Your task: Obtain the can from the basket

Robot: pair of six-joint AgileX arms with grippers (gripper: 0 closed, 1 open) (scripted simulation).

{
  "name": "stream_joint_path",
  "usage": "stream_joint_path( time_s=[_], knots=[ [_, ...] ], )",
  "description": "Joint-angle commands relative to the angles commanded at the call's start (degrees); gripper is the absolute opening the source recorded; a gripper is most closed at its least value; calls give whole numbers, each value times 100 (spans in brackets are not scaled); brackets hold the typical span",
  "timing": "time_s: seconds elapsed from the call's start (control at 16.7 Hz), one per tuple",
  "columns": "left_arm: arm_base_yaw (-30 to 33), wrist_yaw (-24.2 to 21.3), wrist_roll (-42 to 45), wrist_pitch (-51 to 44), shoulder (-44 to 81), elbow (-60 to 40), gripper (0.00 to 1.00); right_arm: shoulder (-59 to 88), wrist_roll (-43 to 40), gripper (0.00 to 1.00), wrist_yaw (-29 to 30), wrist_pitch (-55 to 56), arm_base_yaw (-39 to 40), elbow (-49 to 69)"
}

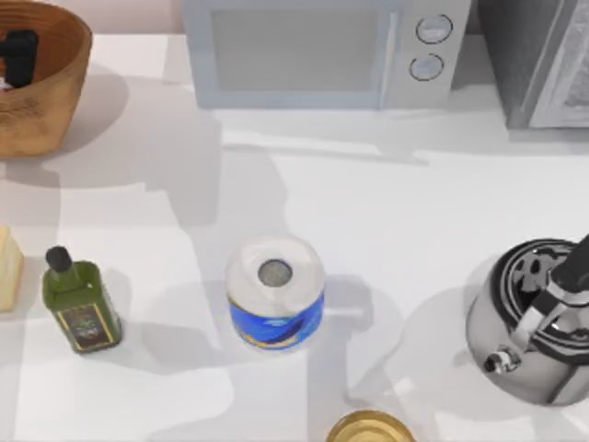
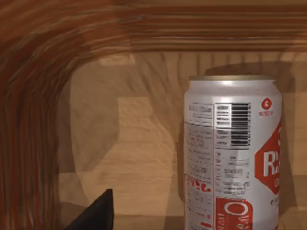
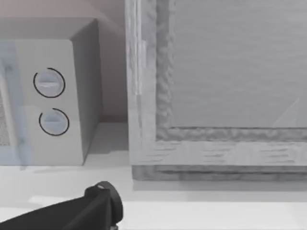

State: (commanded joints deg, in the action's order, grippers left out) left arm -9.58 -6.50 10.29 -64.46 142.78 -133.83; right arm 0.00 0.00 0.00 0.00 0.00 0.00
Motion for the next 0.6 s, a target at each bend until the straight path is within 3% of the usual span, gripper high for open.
stream_joint_path(
  time_s=[0.3, 0.6],
  knots=[
    [26, 2, -13, -140, 252, -385, 100, 0, 0, 100, 0, 0, 0, 0],
    [30, -13, -21, -874, 1369, -2221, 100, 0, 0, 100, 0, 0, 0, 0]
  ],
)
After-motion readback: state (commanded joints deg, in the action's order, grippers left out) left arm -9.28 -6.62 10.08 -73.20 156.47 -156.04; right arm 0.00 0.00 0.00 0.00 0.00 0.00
